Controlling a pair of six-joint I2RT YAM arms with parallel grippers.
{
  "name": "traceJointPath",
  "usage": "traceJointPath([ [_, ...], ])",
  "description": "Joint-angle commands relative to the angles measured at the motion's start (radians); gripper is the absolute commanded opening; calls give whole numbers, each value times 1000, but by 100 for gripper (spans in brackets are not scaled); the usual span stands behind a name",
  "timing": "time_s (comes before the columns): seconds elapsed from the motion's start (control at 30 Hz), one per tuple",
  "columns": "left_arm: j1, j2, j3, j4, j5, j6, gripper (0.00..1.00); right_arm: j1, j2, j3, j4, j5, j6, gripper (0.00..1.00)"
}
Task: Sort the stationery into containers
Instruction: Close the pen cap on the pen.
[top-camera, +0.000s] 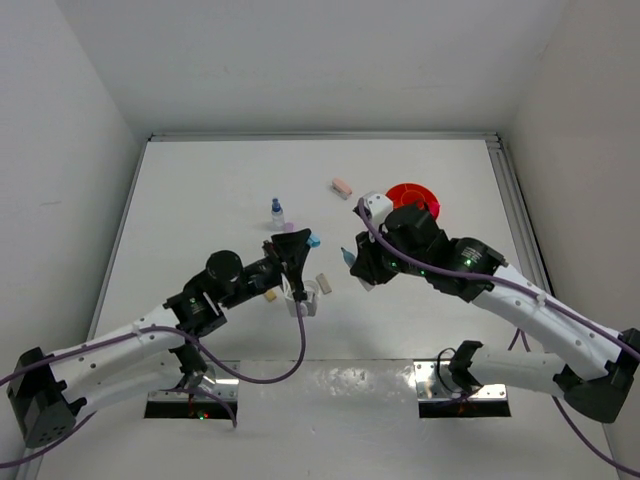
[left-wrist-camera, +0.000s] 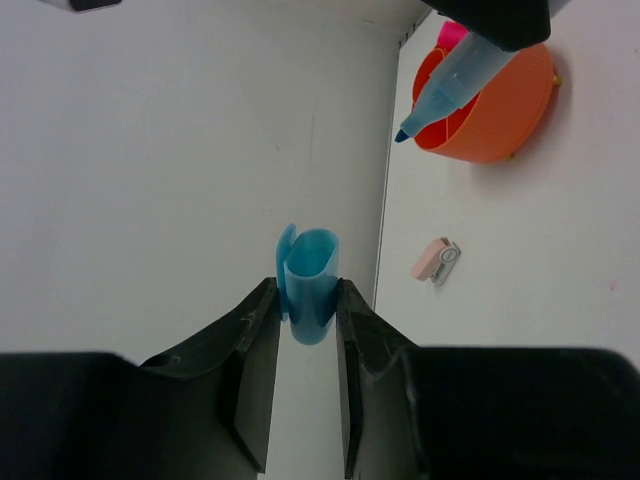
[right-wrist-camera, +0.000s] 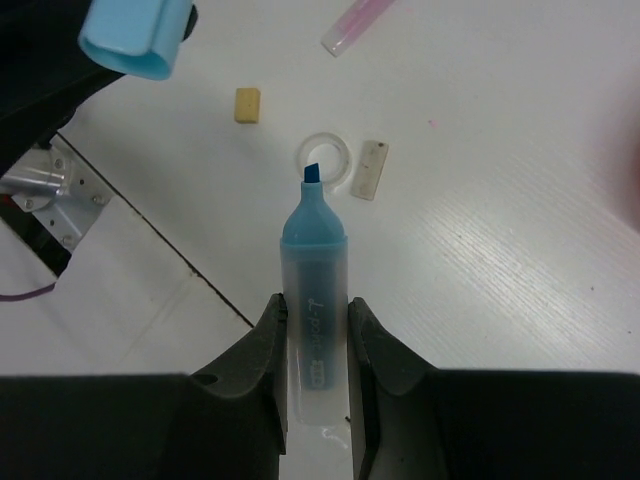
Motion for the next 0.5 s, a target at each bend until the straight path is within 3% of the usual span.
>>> traceJointPath([
  [0.0,-4,14,-6,15,22,86,0,22,-3,15,41,-10,-10,0],
  [0.47,4,51,-13,-12,-14,186,0,86,35,78,-8,51,2,0],
])
